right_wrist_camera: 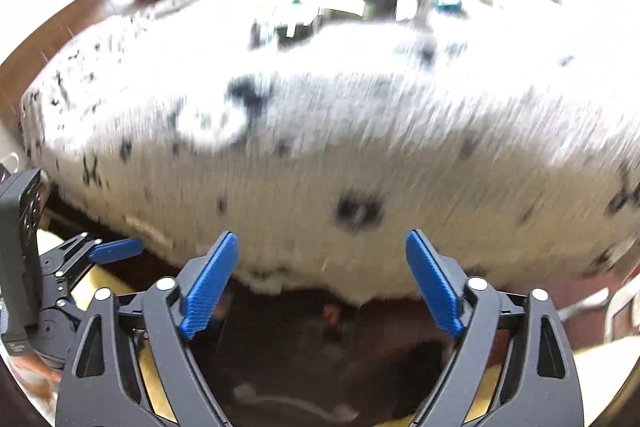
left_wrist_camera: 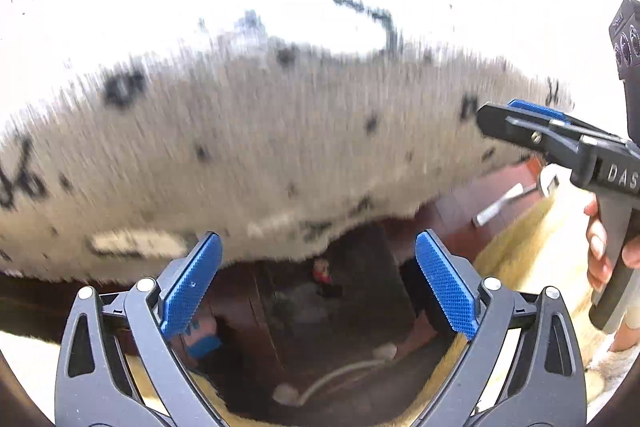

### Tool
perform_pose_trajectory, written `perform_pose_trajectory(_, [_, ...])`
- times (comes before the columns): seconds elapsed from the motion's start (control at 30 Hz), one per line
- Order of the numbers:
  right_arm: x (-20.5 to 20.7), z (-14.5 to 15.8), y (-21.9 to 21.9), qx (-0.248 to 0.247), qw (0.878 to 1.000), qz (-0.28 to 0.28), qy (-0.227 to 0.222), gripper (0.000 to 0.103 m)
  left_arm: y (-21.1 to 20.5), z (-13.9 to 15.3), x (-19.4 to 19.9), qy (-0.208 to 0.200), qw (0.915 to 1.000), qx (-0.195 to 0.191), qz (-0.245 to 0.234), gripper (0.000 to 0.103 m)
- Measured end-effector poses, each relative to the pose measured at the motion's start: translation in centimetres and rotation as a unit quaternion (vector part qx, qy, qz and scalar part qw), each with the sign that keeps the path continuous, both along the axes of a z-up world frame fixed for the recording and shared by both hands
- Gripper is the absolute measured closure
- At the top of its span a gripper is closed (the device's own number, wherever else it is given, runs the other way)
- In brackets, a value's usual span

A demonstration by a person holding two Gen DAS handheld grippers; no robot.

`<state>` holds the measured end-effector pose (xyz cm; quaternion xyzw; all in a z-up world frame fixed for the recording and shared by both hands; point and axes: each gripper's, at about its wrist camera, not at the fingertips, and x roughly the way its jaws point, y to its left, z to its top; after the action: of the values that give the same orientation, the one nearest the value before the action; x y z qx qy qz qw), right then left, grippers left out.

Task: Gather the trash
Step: 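Grasp the blue cloth with the left tool while the right tool grasps the black-and-white cardboard box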

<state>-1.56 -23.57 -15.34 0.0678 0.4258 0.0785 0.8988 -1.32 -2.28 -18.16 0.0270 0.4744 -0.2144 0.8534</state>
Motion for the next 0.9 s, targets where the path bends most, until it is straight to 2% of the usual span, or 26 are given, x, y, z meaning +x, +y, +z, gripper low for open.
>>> perform_pose_trajectory(0.2, [4.2, 3.4, -3.1, -0.040, 0.998, -0.025, -0.036, 0.014, 0.4, 3.6, 3.1, -0.057, 0.9977, 0.033, 0.018, 0.010])
perform_pose_trajectory(0.3, [7.2, 3.9, -5.0, -0.046, 0.997, -0.048, -0.037, 0.014, -0.5, 4.8, 5.9, -0.068, 0.9965, 0.037, 0.030, 0.010])
perform_pose_trajectory(0.6, [14.8, 4.0, -6.5, -0.079, 0.993, -0.075, -0.055, 0.015, -0.7, 7.0, 14.6, -0.096, 0.9910, 0.039, 0.085, 0.013])
perform_pose_trajectory(0.7, [16.8, 3.9, -6.6, -0.079, 0.992, -0.078, -0.059, 0.024, -0.6, 7.2, 17.1, -0.093, 0.9902, 0.032, 0.099, 0.019])
perform_pose_trajectory(0.9, [19.9, 3.1, -6.1, -0.094, 0.991, -0.077, -0.049, 0.039, -2.2, 7.1, 20.7, -0.088, 0.9914, 0.024, 0.094, 0.028])
